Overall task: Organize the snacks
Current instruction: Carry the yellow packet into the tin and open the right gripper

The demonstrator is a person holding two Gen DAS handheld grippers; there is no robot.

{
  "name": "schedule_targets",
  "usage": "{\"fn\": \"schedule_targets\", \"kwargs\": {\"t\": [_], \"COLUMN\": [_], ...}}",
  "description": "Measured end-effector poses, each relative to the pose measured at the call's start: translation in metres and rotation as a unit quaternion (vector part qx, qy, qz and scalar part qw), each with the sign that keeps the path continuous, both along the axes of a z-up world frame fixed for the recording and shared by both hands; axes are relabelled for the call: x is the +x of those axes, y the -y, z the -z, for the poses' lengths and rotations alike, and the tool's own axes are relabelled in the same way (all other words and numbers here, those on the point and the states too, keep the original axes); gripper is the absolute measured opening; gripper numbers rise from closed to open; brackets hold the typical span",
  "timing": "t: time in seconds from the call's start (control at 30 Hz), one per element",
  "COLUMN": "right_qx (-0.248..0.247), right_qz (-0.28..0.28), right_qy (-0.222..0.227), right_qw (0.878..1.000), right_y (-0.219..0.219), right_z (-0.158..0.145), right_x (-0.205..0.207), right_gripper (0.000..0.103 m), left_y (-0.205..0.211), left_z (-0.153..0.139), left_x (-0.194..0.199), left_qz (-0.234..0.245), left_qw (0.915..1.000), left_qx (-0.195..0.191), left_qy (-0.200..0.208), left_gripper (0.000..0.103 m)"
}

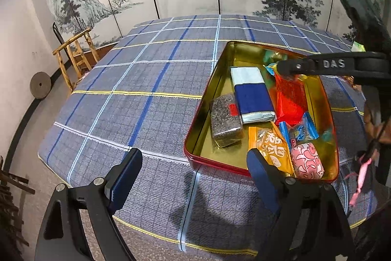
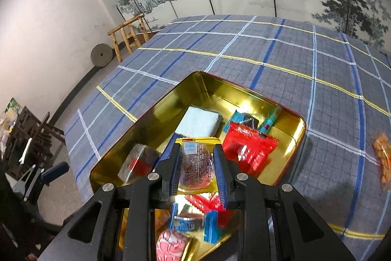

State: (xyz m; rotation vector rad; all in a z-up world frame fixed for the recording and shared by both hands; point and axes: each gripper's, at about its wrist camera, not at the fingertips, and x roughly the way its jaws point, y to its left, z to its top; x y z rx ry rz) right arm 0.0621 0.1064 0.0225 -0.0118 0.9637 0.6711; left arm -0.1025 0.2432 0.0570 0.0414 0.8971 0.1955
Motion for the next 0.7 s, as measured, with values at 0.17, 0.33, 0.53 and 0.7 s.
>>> {"fn": "schedule_targets", "kwargs": {"t": [0.17, 0.33, 0.53, 0.7], "right_qx": [0.014, 0.035, 0.051, 0.059], "right_qz": [0.003, 0.005, 0.009, 0.013], "right_qy": [-0.006, -0.007, 0.0, 0.02], "right_qw": [1.0, 0.999, 0.999, 0.998], "right_y": [-0.005, -0.008, 0.002, 0.02], "right_z": [0.003, 0.0, -0.008, -0.016], "right_x": [0.008, 0.014, 0.005, -0.013], "right_gripper": [0.029, 0.029, 0.031, 0.041], "left_y": [0.0, 0.0, 0.001, 0.005], "left_z": [0.0, 0.001, 0.0, -0.002], "left_x": [0.0, 0.0, 0.0, 0.0], "left_qz": [-0.001, -0.001, -0.002, -0.002], "left_qw": [1.0, 1.0, 1.0, 1.0], "left_qx": [0.0, 0.0, 0.0, 0.003], "left_qy": [-0.001, -0.003, -0.001, 0.0], "left_gripper": [0.086, 0.086, 0.086, 0.086]}}
